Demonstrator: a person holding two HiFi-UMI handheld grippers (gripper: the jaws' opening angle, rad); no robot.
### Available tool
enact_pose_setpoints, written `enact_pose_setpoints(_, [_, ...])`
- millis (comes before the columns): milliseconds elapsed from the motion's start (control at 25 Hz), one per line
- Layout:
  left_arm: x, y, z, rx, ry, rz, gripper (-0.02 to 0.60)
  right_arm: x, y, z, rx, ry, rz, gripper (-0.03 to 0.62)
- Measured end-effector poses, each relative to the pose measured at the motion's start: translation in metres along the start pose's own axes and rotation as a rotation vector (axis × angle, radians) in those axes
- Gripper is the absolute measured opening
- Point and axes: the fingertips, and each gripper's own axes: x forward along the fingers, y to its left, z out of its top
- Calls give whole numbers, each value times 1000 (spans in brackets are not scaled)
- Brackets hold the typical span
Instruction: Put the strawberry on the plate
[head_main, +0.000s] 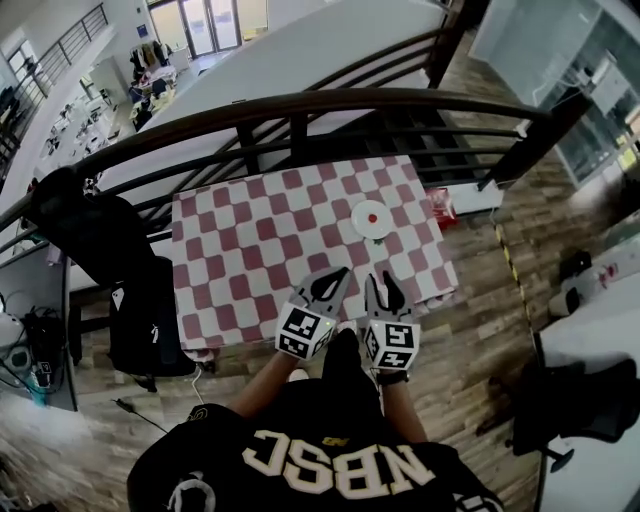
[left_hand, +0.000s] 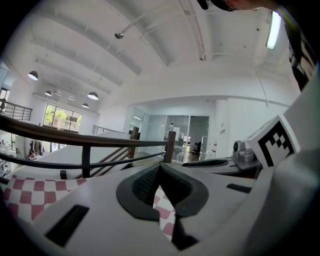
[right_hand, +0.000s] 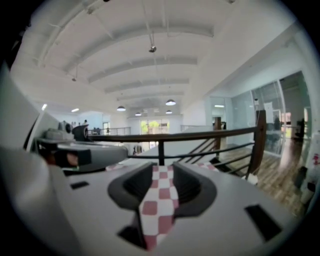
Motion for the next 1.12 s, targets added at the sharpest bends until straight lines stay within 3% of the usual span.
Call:
enact_pose_setpoints(200, [-22, -17, -2, 18, -13, -7, 9, -34, 4, 4, 23, -40, -60, 64])
enact_pose_setpoints(440, [-37, -25, -6, 23, -31, 10, 9, -57, 15, 3, 73, -66, -41, 20])
enact_pose_setpoints(1120, [-45, -39, -8, 40, -35, 24, 9, -87, 5, 13, 14, -100, -112, 18])
